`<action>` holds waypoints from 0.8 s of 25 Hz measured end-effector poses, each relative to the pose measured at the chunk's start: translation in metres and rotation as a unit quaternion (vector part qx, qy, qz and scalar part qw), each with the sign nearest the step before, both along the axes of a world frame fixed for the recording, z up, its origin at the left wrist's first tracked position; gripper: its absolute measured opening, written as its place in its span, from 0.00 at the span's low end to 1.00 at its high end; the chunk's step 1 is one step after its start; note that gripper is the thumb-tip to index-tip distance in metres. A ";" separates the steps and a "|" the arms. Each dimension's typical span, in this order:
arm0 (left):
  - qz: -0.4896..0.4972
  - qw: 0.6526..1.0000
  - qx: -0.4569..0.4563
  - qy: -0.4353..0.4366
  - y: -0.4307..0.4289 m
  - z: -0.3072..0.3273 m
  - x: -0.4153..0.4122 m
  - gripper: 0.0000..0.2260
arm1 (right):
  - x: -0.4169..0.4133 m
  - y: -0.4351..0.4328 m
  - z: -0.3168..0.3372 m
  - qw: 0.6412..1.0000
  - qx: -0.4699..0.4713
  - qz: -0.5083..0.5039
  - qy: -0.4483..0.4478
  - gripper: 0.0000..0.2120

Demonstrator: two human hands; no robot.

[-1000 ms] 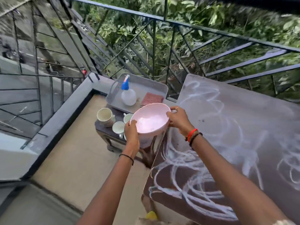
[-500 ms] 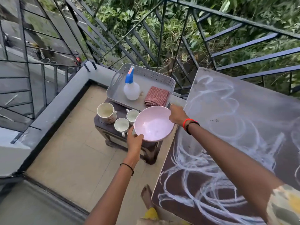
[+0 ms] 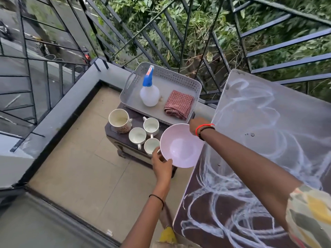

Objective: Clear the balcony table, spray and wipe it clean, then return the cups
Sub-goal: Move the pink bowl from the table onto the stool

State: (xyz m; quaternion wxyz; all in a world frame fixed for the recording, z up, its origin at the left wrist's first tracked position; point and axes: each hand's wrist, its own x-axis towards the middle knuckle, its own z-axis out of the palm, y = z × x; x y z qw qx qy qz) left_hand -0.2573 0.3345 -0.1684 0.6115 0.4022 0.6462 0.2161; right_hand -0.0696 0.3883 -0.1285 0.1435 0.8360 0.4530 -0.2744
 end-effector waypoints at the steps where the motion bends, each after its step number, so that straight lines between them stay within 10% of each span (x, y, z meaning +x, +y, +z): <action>1: 0.001 1.000 -0.001 -0.002 -0.004 -0.002 0.002 0.28 | 0.000 0.000 -0.003 1.000 -0.009 0.001 -0.003 0.19; 20: 0.154 0.985 -0.080 -0.012 -0.012 -0.057 0.016 0.25 | 0.005 0.007 -0.072 0.996 -0.050 -0.069 0.032 0.18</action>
